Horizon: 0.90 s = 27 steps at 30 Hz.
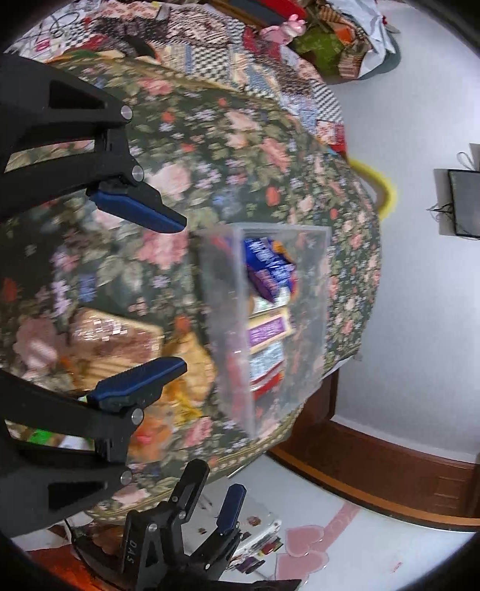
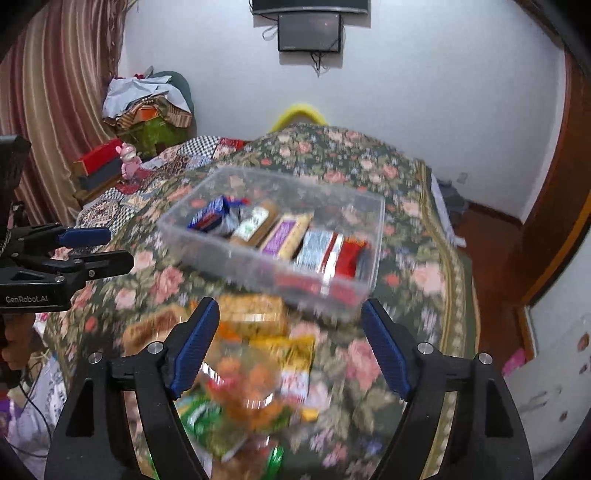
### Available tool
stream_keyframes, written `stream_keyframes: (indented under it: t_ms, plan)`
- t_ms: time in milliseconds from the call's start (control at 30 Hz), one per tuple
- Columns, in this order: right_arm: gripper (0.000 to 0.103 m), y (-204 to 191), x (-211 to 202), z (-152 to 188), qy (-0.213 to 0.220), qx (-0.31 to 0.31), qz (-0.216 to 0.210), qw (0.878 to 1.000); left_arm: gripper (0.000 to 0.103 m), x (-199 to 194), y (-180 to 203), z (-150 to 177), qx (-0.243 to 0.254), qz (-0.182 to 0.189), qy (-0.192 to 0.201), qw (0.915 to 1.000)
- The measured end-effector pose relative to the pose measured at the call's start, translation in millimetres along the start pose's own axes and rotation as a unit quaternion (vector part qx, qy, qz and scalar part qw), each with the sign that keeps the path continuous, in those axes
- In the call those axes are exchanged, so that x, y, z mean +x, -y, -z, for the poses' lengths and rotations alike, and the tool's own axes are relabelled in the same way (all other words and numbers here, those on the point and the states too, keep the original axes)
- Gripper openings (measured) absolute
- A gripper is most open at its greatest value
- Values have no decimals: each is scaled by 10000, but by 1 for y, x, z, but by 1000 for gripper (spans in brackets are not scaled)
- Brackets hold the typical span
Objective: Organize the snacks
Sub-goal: 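Grasp orange-filled bag with right tool while left tool grasps waffle pack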
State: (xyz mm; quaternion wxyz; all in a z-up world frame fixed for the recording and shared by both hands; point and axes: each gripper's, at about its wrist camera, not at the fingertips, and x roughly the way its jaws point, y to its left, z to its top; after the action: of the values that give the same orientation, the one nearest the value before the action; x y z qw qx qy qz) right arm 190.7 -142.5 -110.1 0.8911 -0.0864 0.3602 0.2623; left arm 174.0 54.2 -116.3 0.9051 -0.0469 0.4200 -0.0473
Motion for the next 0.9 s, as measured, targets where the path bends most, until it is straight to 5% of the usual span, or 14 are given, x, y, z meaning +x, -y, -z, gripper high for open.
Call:
stream_keyframes:
  t_ms: [333,600,767,900]
  plan:
    - [77,1,12,50,-516,354,-255,9977,69,18,11,39,104,209,-463,9987]
    - [77,-1,26,58,-663,461,-379,9960,68,41,19,48,110,237,-643,9976]
    - [77,-5,37,58,-683,441,-444,9957,48,54,21,48,60,336,-623,9975]
    - [73,-4,46,58,-729,504,-506,9948,42,66,20,48,-46,474,-704,9964]
